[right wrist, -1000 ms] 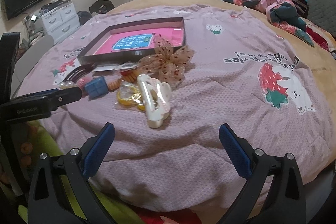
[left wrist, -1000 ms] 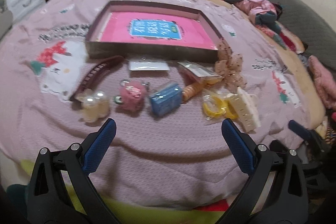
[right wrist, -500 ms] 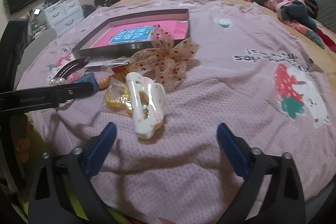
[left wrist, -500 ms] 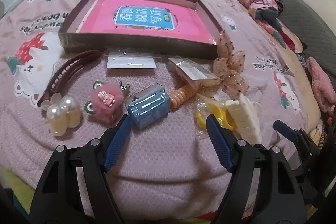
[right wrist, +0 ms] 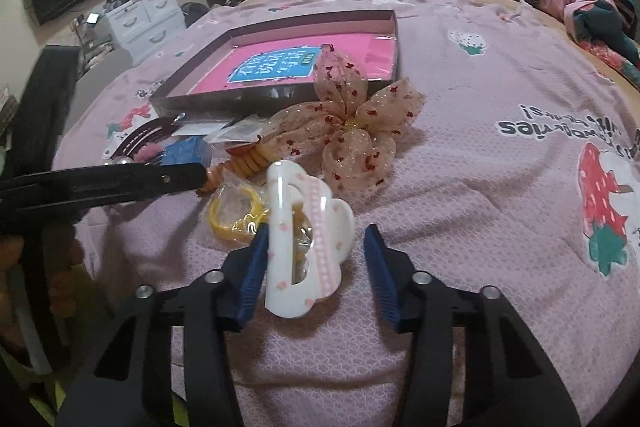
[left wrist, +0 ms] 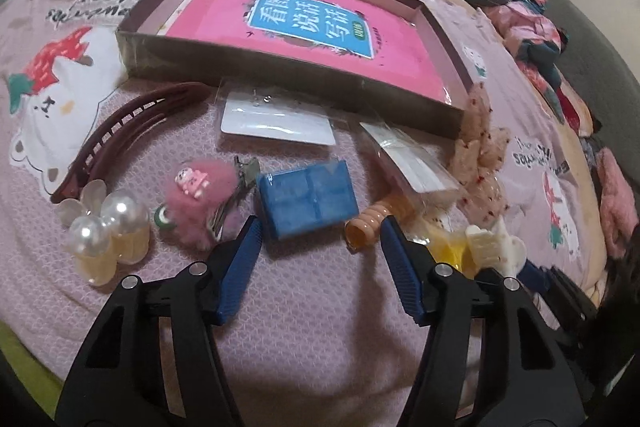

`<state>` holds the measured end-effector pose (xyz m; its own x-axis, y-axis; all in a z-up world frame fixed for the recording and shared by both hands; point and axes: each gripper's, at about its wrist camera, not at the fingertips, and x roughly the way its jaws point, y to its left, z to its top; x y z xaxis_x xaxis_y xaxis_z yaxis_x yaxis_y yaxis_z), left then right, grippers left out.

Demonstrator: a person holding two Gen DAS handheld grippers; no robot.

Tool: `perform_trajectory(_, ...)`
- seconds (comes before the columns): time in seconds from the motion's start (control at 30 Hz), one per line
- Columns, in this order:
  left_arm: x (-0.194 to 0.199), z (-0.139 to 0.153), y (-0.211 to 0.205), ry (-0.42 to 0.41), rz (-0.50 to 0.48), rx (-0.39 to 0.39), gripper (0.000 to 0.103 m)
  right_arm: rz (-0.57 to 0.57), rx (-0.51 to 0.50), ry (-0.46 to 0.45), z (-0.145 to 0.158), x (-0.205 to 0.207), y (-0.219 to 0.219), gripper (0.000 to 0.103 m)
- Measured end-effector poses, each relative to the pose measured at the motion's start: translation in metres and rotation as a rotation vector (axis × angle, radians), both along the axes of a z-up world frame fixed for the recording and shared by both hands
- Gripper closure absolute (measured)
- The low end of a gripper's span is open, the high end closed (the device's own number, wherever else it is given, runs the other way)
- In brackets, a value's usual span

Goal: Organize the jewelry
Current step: 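Grasp the blue plastic case with the left gripper while the right grasps the white claw clip, then carry the blue case with the left gripper while the right carries the claw clip into the tray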

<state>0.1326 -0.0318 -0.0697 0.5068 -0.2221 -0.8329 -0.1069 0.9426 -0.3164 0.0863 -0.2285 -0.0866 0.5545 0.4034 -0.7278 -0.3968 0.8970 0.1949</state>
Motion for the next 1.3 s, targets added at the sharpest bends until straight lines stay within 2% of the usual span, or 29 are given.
perform_trajectory(0.1,0.003,0.002,0.005,-0.012,0.025,-0.019,0.052,0.012,0.005,-0.007,0.000,-0.001,-0.001,0.063)
perform_trajectory(0.2,0.009,0.003,0.010,-0.006,0.047,-0.026,0.063,0.018,0.011,-0.008,0.000,0.000,-0.001,0.067)
perform_trajectory(0.4,0.008,0.004,0.008,-0.023,0.018,0.001,0.063,0.018,0.017,-0.023,0.005,-0.002,-0.004,0.068)
perform_trajectory(0.53,0.000,0.011,0.009,-0.038,0.002,-0.013,0.063,-0.005,0.028,-0.036,0.014,-0.001,-0.012,0.068)
perform_trajectory(0.77,-0.003,0.040,0.011,-0.121,-0.002,0.008,0.063,-0.033,0.016,-0.100,0.039,0.007,-0.018,0.068)
perform_trajectory(1.3,0.044,0.072,0.086,-0.184,0.102,0.013,0.063,-0.092,-0.004,-0.187,0.071,0.070,-0.001,0.068)
